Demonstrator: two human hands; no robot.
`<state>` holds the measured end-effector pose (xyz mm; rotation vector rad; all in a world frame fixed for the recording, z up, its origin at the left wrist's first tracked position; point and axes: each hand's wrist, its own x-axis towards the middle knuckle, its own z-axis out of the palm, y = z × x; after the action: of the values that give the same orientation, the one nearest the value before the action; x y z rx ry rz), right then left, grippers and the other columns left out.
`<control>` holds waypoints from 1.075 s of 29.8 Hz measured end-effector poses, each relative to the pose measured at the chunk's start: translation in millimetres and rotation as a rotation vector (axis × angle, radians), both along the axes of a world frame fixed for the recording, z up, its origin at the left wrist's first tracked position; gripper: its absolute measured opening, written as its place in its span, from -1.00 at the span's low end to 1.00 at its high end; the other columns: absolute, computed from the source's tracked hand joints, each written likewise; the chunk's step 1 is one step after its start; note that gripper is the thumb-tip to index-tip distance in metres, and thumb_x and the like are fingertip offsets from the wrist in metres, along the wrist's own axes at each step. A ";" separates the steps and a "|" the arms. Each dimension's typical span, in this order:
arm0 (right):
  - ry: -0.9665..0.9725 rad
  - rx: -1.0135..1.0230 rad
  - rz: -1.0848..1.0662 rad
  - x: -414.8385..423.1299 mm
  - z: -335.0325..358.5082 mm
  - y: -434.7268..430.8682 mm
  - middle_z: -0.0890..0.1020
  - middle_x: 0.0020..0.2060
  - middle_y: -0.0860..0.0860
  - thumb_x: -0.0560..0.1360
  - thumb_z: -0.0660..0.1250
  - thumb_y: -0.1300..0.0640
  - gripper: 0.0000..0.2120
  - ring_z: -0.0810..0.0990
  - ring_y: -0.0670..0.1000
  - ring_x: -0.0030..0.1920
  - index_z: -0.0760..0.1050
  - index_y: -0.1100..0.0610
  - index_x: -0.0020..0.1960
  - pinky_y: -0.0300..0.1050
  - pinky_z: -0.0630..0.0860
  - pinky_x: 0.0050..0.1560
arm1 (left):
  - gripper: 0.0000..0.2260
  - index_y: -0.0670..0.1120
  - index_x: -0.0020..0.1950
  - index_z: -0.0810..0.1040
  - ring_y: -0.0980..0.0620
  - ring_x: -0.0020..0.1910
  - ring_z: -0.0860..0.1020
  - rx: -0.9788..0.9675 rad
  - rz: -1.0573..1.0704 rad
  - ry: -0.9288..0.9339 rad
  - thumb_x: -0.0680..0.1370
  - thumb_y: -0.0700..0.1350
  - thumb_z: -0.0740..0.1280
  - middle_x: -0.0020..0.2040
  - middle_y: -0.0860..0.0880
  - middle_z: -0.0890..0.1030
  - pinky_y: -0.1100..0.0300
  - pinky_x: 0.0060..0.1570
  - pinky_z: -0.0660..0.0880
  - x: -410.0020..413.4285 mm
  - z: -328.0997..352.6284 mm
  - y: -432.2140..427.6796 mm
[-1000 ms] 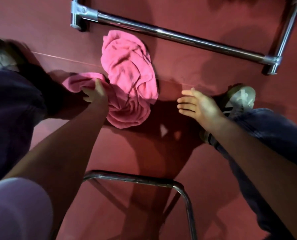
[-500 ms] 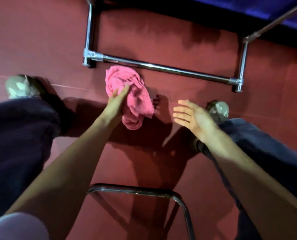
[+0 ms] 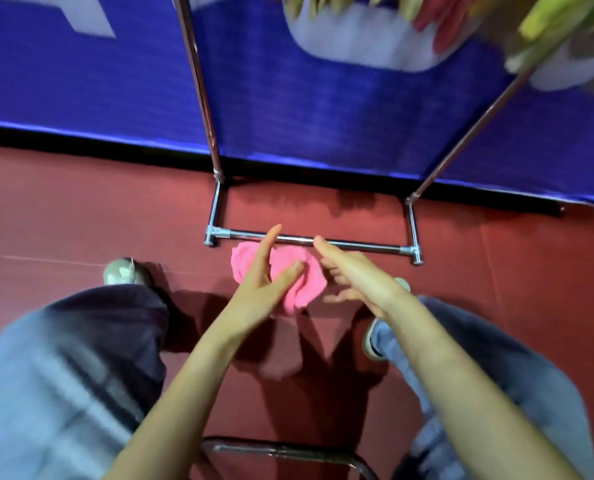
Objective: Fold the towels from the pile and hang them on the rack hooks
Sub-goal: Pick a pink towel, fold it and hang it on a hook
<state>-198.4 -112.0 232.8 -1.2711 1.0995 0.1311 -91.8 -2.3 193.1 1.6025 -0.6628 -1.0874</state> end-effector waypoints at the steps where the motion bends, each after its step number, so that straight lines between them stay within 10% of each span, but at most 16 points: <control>1: -0.001 0.046 0.029 -0.5 -0.3 5.4 0.60 -0.10 0.19 0.47 0.16 -0.20 -0.48 0.51 0.04 -0.11 0.56 0.23 0.05 -0.13 0.54 -0.17 | -0.46 0.39 0.21 0.16 0.26 0.29 0.36 0.002 -0.036 -0.007 0.34 0.14 0.35 0.34 0.02 0.36 0.27 0.36 0.24 -2.7 4.3 5.8; 4: -0.148 0.073 0.013 -15.8 24.4 35.3 0.50 -0.25 0.12 0.50 0.25 0.00 -0.80 0.47 0.01 -0.27 0.53 0.13 -0.10 -0.22 0.38 -0.31 | -0.45 0.16 0.31 0.07 0.65 -0.09 0.40 -0.115 -0.006 -0.022 0.51 -0.24 0.29 0.13 0.23 0.40 0.67 -0.02 0.28 -27.1 45.0 39.6; 7: -0.346 0.094 -0.125 -21.0 24.0 54.4 0.57 -0.23 0.03 0.49 0.24 0.28 -0.88 0.54 -0.12 -0.29 0.51 0.11 -0.11 -0.34 0.49 -0.30 | -0.44 0.04 0.35 0.05 0.64 -0.23 0.43 -0.151 0.036 0.024 0.51 -0.38 0.20 0.00 0.32 0.37 0.67 -0.20 0.33 -44.6 52.9 54.8; 14: -0.554 -0.031 -0.214 -57.9 54.4 98.5 0.55 -0.24 0.01 0.44 0.23 0.44 -0.74 0.55 -0.27 -0.39 0.47 0.09 -0.08 -0.47 0.43 -0.35 | -0.85 -0.01 0.06 0.51 0.15 -0.17 0.56 -0.115 -0.012 0.139 0.54 -0.18 0.25 -0.15 0.00 0.62 0.33 -0.15 0.50 -69.1 68.1 97.2; 18: -0.594 -0.146 -0.169 -75.6 63.8 113.9 0.56 -0.18 -0.01 0.39 0.29 0.48 -0.69 0.56 -0.28 -0.29 0.48 0.08 -0.10 -0.48 0.45 -0.27 | -0.82 -0.09 -0.25 0.55 0.21 -0.33 0.44 -0.158 0.031 0.101 0.54 -0.18 0.25 -0.34 0.06 0.54 0.34 -0.27 0.40 -82.2 72.2 108.4; 32: -0.538 -0.361 0.064 -98.2 63.3 129.7 0.51 -0.35 -0.09 0.36 0.37 0.42 -0.64 0.50 -0.28 -0.36 0.45 -0.02 -0.08 -0.44 0.42 -0.19 | -0.75 -0.13 -0.31 0.54 0.30 -0.45 0.46 -0.250 0.110 -0.049 0.52 -0.32 0.21 -0.49 0.15 0.57 0.45 -0.37 0.43 -81.2 111.1 109.4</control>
<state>-296.6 17.7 296.1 -1.5445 0.6296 -0.3603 -173.0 107.1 304.1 1.4355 -0.7053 -0.8524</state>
